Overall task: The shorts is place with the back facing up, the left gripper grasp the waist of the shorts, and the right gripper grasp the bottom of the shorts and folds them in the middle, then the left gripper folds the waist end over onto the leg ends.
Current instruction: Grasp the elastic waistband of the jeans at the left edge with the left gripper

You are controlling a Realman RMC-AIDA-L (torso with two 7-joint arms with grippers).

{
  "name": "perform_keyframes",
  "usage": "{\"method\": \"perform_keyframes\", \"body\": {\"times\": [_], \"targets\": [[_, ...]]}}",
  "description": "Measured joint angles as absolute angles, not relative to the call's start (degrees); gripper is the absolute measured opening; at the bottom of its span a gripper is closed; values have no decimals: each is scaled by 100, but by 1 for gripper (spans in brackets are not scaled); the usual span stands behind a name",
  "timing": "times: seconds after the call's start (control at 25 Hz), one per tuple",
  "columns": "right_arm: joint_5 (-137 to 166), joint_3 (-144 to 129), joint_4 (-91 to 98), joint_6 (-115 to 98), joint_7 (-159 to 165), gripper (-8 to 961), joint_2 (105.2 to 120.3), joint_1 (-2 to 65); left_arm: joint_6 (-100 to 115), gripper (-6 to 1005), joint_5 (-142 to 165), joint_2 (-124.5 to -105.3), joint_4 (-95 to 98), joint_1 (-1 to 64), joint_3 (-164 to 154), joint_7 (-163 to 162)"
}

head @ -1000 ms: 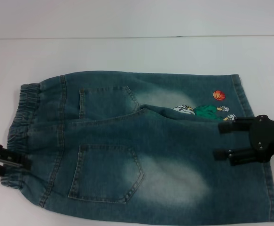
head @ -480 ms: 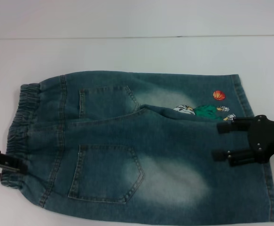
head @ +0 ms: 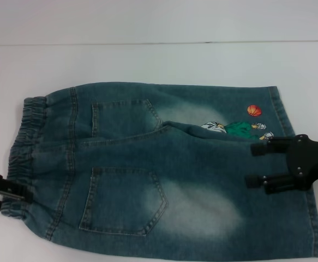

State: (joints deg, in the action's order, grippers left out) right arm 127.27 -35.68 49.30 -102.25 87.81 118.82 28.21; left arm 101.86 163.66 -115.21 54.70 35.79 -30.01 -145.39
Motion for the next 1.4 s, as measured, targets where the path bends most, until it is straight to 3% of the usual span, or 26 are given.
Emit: {"method": "perform_keyframes", "body": {"times": [1.4], "targets": [[12726, -3568, 4843, -10184, 8691, 924, 11882, 2848, 10001, 913, 16365, -11521, 5334, 3524, -3036, -14503]]}}
